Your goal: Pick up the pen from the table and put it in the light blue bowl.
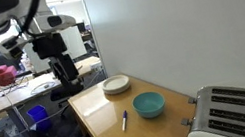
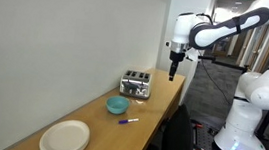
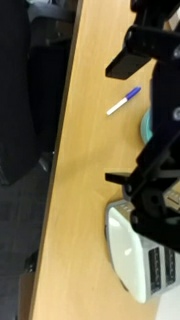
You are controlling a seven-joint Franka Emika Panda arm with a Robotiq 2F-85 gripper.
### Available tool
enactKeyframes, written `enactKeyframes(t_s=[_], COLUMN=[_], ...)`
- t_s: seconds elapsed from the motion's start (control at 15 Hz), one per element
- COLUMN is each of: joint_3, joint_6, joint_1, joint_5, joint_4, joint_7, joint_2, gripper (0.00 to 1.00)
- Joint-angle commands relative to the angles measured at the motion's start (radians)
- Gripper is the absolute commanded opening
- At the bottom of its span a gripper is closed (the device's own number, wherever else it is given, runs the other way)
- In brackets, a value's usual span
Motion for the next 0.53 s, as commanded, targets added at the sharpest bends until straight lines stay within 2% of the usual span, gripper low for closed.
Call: enactKeyframes(t_s=[0.0,0.27,0.47], joint_3=[-0.022,-0.034,-0.023], joint_6=[0.163,0.385,0.498], joint_1=[0.067,0.110,0.104], joint_5=[0.016,0.053,0.130], joint_4=[0.056,0.122,0.215], joint_7=[-0.140,-0.345,-0.565], joint_2=[0.188,0.439,0.639], gripper=[1.00,1.00,1.00])
